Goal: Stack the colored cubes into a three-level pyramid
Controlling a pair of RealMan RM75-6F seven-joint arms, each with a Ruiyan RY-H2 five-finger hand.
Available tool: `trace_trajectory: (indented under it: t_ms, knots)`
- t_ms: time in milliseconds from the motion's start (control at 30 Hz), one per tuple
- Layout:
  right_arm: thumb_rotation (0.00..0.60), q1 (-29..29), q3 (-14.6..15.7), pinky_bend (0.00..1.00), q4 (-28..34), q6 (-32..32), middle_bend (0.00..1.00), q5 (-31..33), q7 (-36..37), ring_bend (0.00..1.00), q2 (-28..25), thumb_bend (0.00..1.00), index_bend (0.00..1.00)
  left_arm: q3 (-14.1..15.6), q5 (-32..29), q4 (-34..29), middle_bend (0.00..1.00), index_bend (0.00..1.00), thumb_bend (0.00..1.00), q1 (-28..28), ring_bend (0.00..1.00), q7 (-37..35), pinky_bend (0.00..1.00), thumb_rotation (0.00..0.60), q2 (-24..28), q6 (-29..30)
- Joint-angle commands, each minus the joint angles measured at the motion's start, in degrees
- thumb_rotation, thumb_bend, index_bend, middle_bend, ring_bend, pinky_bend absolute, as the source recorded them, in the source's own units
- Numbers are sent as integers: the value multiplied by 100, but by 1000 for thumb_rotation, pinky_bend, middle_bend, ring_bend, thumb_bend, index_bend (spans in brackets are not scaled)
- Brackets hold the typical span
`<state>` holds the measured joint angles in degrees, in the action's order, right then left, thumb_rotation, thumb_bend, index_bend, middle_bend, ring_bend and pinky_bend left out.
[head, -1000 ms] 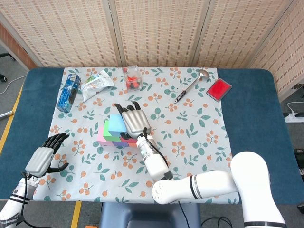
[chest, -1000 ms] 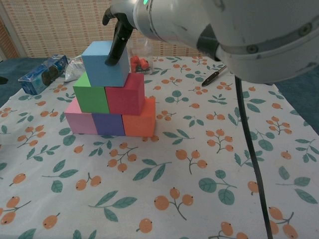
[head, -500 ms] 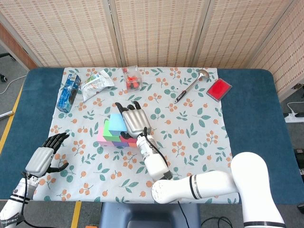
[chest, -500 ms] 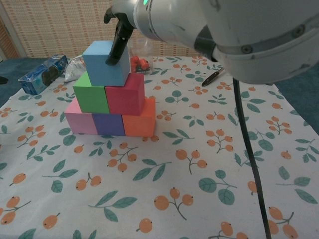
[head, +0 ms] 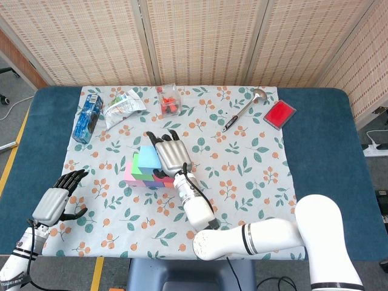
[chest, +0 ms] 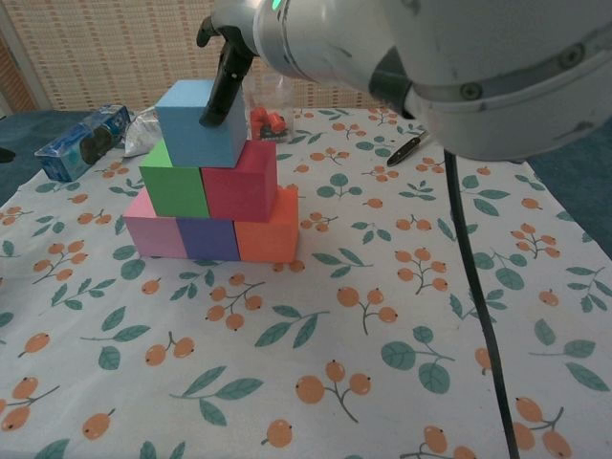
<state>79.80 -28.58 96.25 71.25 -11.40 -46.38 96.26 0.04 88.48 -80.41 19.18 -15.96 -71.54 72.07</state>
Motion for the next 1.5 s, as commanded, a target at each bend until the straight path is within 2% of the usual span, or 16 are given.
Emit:
trace_trajectory:
  t_ms: [33, 233, 400, 567, 933, 1200, 1367, 1500]
  knots:
    - [600, 0, -1, 3, -16, -2, 319, -4, -13, 154, 17, 184, 42, 3, -4, 6, 24, 70, 249, 0, 0, -6, 90, 600, -5, -8]
    - [600, -6, -12, 4, -3, -4, 310, 25, -73, 138, 27, 184, 11, 4, -5, 36, 24, 70, 249, -9, 0, -28, 89, 600, -17, 6]
    - [600, -37, -14, 5, 74, -39, 215, 16, -86, 92, -11, 179, 0, 7, 10, 38, 24, 67, 250, -10, 0, -33, 89, 600, -16, 21]
    - [600, -54, -16, 5, 95, -62, 178, 28, -94, 75, -29, 164, 0, 10, 8, 34, 23, 66, 250, -12, 0, -27, 90, 600, -15, 18]
    - [600, -92, -52, 5, 272, -30, 176, 95, -129, 74, -120, 155, 0, 2, 9, 46, 23, 59, 248, -6, 0, -41, 90, 600, -6, 21]
    - [600, -617, -128, 5, 1149, 11, 123, -367, 311, 5, -857, 132, 0, -43, -7, 45, 21, 39, 250, 45, 0, -27, 89, 600, 21, -15]
    - [600, -1348, 124, 5, 1728, -154, 103, -1098, 899, 0, -1628, 133, 0, -93, -51, 34, 22, 38, 249, 134, 0, -40, 90, 600, 75, -134]
    - [600, -1914, 477, 5, 1755, -544, 103, -1649, 1431, 0, -2126, 132, 0, -134, -87, 58, 25, 39, 248, 222, 0, 34, 90, 600, 35, -247]
